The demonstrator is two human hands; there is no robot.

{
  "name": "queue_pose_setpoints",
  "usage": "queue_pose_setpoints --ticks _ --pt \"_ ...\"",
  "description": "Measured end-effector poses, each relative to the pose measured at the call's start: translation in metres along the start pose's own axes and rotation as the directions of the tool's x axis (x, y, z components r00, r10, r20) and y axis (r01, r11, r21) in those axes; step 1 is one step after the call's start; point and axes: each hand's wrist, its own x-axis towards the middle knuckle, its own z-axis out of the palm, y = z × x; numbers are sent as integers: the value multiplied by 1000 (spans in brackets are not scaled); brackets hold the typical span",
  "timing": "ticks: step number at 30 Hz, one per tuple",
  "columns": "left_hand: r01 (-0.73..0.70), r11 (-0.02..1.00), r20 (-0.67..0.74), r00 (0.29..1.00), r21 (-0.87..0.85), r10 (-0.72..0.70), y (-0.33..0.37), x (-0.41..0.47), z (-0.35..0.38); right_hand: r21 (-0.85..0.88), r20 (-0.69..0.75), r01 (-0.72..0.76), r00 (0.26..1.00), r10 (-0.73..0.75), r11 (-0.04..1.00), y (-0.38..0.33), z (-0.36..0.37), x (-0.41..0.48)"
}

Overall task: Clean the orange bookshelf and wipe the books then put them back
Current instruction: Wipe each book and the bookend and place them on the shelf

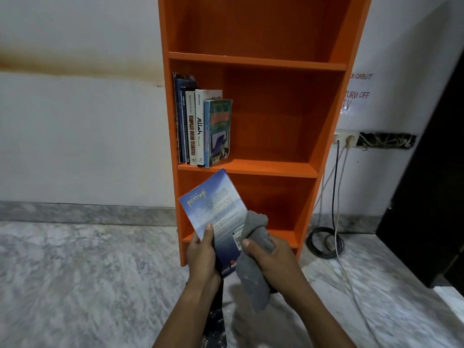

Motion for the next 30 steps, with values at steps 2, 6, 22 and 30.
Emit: queue_pose_setpoints --ticks 2,6,22,30 --pt "14 999 10 1000 48 -14 1 -1 3 -37 -62 56 996 -58 998 3 1 1" --pt "-46 959 81 996 278 25 13 -7 23 -233 -144 230 953 -267 945 13 0 3" --pt "327 874 195 942 -360 -273 22 12 8 -318 309 415 895 -320 853 19 -28 10" --pt "292 931 347 915 -220 -205 21 4 4 -170 20 301 953 -302 938 13 -31 20"
